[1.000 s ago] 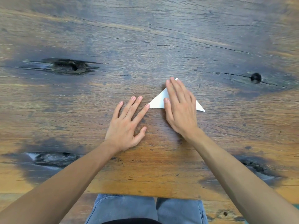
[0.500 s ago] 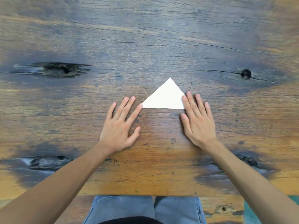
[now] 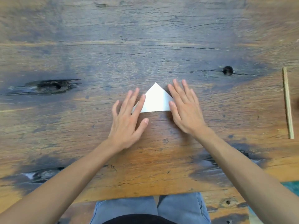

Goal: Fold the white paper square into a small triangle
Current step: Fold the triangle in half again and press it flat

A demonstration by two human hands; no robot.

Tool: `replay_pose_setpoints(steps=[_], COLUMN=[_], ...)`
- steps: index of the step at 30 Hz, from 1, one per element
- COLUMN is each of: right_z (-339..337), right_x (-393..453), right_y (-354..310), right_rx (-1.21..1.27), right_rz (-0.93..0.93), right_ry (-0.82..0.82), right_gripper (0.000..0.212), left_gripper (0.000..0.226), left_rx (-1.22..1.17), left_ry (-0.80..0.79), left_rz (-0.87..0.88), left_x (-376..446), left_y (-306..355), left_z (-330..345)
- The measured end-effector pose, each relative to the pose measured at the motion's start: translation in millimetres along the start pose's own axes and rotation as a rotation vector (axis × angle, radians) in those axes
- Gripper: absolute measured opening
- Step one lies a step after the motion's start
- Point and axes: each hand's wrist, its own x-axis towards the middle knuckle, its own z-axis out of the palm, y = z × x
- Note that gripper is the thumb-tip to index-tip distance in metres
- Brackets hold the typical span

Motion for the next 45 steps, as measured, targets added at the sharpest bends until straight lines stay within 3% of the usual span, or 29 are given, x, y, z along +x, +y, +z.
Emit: replay_pose_setpoints(steps=[6, 12, 27, 45], right_z=[12, 30, 39, 31], right_x=[32, 26, 4, -15], right_y=[-7, 3, 25, 36], right_rx=[-0.136, -0.181, -0.191, -0.165], right_rz=[-0.128, -0.137, -0.132, -0.081], right_ry=[-0.096, -0.078, 0.016, -0.076], right_gripper=[0.06, 0.061, 0.063, 0.065], left_gripper=[0.076, 0.077, 0.067, 0.067], left_rx=[0.162, 0.242, 0.231, 0.285], left_ry=[-0.156, -0.158, -0.104, -0.178], left_rz=[0.066, 0.171, 0.191, 0.035], left_x=[62, 66, 61, 10], left_y=[20, 3, -12, -39], left_z=[14, 31, 37, 19])
